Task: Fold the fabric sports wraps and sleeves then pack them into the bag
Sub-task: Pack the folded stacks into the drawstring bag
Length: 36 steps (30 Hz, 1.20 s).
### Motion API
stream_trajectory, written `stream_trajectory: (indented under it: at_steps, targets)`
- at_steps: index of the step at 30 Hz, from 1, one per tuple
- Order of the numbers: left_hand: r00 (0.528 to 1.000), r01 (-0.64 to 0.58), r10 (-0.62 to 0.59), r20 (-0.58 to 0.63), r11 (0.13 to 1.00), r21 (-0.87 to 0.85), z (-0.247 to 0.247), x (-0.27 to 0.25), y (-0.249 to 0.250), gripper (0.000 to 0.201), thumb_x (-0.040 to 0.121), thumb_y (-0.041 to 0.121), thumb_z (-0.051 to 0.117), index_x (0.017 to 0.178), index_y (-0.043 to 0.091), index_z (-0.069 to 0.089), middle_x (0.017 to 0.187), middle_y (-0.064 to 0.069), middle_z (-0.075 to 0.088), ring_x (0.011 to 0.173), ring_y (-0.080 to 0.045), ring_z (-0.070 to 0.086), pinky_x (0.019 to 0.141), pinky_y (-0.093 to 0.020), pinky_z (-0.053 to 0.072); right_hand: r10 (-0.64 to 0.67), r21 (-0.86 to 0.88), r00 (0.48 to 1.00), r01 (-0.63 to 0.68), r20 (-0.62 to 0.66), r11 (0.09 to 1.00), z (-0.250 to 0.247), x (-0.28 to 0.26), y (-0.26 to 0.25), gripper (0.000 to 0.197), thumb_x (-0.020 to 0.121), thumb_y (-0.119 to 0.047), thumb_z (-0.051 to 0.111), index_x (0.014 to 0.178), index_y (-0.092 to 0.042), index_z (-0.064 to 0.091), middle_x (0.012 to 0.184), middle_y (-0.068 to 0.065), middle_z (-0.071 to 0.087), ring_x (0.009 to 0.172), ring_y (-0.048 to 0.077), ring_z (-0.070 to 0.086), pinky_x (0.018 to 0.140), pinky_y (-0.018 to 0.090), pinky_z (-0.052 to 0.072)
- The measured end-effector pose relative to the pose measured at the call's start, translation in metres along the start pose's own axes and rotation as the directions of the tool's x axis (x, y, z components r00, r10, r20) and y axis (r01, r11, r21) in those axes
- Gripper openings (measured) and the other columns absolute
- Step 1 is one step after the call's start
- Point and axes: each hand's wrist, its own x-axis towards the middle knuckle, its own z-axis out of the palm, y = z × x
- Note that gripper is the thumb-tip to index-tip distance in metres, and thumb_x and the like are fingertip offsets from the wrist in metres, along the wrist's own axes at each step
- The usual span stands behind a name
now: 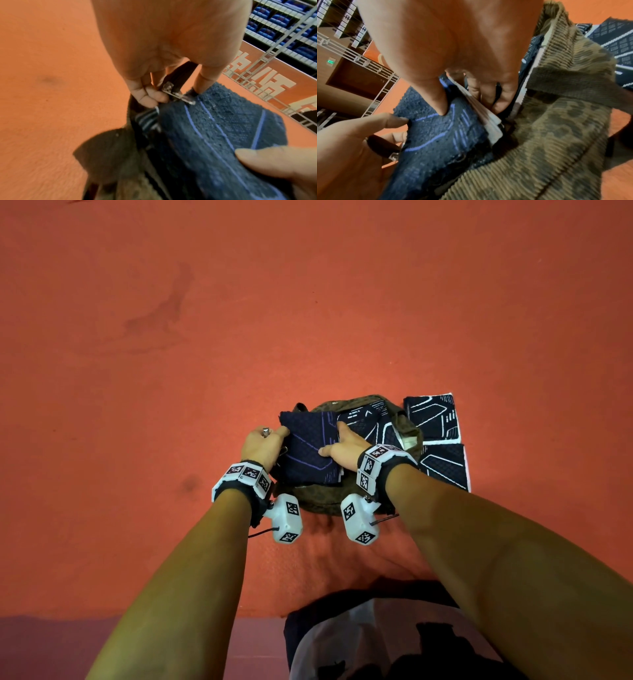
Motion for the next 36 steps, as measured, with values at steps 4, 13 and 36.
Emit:
stream_trajectory:
  at_steps: [4, 13, 36]
  targets:
    - [0.999, -0.006, 0.000, 0.048, 0.993, 0.117, 0.006, 0.002, -0.003, 0.027, 0.078, 0.044, 0.058, 0.081, 0.018, 0.060, 0.077, -0.006, 0.068, 0.083, -0.032, 0.070, 0.079, -0.042, 0.058, 0.022, -0.076, 0.998, -0.027, -0.062, 0.997, -0.007, 0.003, 0.005, 0.082, 0.091, -0.025, 0.067, 0.158, -0.024, 0.021, 0.154, 0.007, 0.042, 0.135, 0.032, 0.046, 0.110, 0.042, 0.042]
    - [1.000, -0.011, 0.022, -0.018, 0.889, 0.458, 0.019, 0.007, -0.010, 0.034, 0.095, 0.024, 0.049, 0.101, -0.004, 0.068, 0.115, -0.028, 0.064, 0.103, -0.044, 0.061, 0.085, -0.042, 0.050, -0.113, -0.165, 0.962, 0.073, -0.250, 0.984, -0.010, 0.003, 0.015, 0.072, 0.090, -0.030, 0.071, 0.147, -0.024, 0.027, 0.129, 0.014, 0.055, 0.086, 0.028, 0.056, 0.071, 0.033, 0.045]
    - [0.999, -0.034, 0.038, -0.006, 0.959, 0.283, 0.017, 0.011, -0.001, 0.022, 0.089, 0.013, 0.063, 0.110, 0.011, 0.068, 0.103, -0.008, 0.070, 0.099, -0.031, 0.065, 0.080, -0.032, 0.049, -0.308, -0.553, 0.951, 0.245, -0.023, 0.797, 0.004, 0.003, -0.018, 0.093, 0.085, -0.007, 0.066, 0.158, -0.017, 0.010, 0.130, 0.012, 0.054, 0.112, 0.033, 0.058, 0.091, 0.044, 0.052]
